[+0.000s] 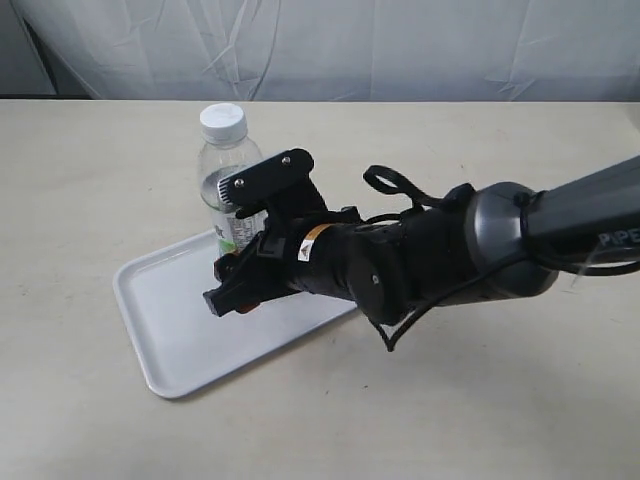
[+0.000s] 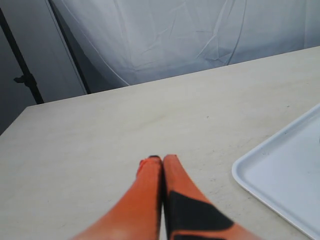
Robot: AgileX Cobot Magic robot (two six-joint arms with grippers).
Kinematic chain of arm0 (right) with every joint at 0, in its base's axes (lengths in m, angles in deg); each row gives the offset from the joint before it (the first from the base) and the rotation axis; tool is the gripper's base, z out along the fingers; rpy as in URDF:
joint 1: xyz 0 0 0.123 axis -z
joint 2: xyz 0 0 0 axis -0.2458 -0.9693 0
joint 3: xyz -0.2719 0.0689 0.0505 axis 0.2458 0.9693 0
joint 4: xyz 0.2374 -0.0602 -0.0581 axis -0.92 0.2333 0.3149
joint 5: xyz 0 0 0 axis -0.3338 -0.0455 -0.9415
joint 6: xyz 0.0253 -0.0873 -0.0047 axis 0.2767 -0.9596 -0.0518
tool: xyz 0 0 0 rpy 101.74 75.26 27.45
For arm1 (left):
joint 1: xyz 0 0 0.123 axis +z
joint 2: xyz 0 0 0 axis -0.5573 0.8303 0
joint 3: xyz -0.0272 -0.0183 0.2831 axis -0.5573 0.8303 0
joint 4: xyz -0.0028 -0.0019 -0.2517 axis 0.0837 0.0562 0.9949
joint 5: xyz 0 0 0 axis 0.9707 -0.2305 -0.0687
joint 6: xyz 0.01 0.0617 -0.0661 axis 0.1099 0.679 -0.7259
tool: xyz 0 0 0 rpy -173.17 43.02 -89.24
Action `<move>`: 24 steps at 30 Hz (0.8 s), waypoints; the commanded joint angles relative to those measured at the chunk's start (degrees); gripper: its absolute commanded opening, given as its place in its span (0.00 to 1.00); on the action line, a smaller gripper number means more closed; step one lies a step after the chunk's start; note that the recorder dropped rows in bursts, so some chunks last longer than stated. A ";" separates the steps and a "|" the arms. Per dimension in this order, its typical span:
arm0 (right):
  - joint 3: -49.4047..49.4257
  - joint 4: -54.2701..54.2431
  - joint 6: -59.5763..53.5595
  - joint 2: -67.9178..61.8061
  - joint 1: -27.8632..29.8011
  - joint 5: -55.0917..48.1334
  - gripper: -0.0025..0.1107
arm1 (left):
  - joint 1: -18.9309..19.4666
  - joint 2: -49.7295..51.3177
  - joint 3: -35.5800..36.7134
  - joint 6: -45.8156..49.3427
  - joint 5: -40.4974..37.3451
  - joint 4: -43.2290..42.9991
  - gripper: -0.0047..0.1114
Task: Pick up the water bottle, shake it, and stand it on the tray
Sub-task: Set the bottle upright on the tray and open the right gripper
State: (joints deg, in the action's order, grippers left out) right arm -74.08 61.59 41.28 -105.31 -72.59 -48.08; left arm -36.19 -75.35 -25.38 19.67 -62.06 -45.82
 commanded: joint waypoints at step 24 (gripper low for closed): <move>2.66 -2.06 2.75 23.95 -0.02 -40.51 0.02 | -0.14 -0.26 0.21 -0.12 0.77 0.23 0.04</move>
State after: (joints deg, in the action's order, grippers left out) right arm -71.73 60.01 43.99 -85.05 -72.70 -82.58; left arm -36.19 -75.35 -25.38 19.67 -62.06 -45.82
